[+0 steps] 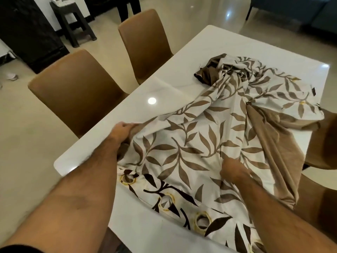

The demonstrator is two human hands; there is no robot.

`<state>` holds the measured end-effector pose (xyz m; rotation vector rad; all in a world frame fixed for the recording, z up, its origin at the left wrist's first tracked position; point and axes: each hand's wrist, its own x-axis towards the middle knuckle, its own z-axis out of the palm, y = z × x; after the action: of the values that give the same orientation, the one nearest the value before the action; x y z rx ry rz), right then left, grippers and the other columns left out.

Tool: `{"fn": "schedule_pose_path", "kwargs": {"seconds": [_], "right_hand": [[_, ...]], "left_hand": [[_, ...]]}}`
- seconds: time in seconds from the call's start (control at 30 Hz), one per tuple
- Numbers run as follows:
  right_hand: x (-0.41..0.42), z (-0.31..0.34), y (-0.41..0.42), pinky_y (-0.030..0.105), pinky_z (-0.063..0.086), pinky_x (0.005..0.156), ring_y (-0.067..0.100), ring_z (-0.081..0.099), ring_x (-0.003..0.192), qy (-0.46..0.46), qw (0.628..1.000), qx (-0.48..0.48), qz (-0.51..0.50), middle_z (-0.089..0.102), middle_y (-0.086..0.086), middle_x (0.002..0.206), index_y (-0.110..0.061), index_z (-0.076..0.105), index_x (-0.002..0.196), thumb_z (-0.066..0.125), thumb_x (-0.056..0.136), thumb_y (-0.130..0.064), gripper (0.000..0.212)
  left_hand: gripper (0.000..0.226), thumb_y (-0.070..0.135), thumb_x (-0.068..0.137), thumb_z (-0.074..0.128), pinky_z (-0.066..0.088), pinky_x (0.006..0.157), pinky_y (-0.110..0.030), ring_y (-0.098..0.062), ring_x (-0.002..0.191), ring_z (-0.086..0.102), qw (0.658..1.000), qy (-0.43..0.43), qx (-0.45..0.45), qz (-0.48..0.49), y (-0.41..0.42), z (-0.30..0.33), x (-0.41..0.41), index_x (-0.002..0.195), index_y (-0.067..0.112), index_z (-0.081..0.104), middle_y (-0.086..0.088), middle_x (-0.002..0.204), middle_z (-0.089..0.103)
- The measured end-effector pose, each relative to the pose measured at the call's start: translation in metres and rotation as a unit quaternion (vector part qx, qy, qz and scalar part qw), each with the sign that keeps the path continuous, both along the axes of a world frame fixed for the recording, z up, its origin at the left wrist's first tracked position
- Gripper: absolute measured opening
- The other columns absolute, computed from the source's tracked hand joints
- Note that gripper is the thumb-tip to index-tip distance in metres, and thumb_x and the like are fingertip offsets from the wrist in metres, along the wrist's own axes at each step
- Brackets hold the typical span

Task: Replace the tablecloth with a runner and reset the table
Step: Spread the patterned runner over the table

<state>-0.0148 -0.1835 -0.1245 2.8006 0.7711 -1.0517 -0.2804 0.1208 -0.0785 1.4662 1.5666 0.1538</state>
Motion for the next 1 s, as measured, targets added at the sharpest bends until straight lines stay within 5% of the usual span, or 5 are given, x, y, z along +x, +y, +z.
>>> {"fn": "schedule_pose_path", "kwargs": {"seconds": [0.23,0.4,0.53,0.73,1.0], "right_hand": [[-0.012,0.008,0.001,0.023,0.052,0.053,0.016,0.063,0.059,0.084,0.995,0.008,0.051,0.065,0.005,0.074,-0.01,0.064,0.087,0.063,0.081,-0.01,0.006],[-0.031,0.017,0.013,0.032,0.059,0.058,0.019,0.064,0.055,0.15,0.984,0.091,0.036,0.065,0.004,0.066,-0.017,0.059,0.072,0.065,0.08,-0.016,0.01],[-0.019,0.02,0.014,0.035,0.055,0.081,0.026,0.066,0.095,-0.045,0.986,0.157,-0.021,0.068,0.008,0.103,-0.019,0.063,0.104,0.063,0.084,-0.033,0.024],[-0.004,0.007,-0.042,0.052,0.039,0.106,0.033,0.03,0.137,-0.106,0.994,0.016,-0.014,0.031,0.009,0.149,-0.027,0.036,0.141,0.063,0.077,-0.061,0.077],[0.007,0.037,-0.023,0.031,0.049,0.076,0.026,0.063,0.102,-0.066,0.995,0.061,-0.035,0.064,0.003,0.114,-0.015,0.062,0.113,0.064,0.076,-0.07,0.066]], "left_hand": [[0.042,0.037,0.098,0.051,0.039,0.102,-0.036,-0.027,0.128,0.048,0.883,-0.004,0.194,0.427,0.036,0.026,-0.008,0.132,0.013,0.048,-0.012,0.139,0.052],[0.052,0.043,0.097,0.037,0.035,0.109,-0.048,-0.034,0.128,0.045,0.916,0.208,0.342,0.028,-0.018,0.006,0.041,0.137,0.012,0.052,-0.015,0.141,0.048],[0.045,0.043,0.087,0.063,0.043,0.101,-0.043,-0.031,0.118,0.05,0.912,0.087,0.327,-0.233,-0.108,-0.028,0.083,0.123,0.017,0.062,-0.01,0.127,0.055],[0.114,0.083,0.065,0.059,0.007,0.119,-0.054,-0.027,0.15,-0.002,0.888,0.205,0.189,-0.366,-0.16,-0.073,0.068,0.154,0.029,0.014,-0.006,0.164,0.0],[0.079,0.072,0.077,0.056,0.027,0.111,-0.055,-0.03,0.138,0.028,0.86,0.196,0.269,-0.386,-0.174,-0.03,0.103,0.143,0.032,0.039,-0.008,0.15,0.032]]}}
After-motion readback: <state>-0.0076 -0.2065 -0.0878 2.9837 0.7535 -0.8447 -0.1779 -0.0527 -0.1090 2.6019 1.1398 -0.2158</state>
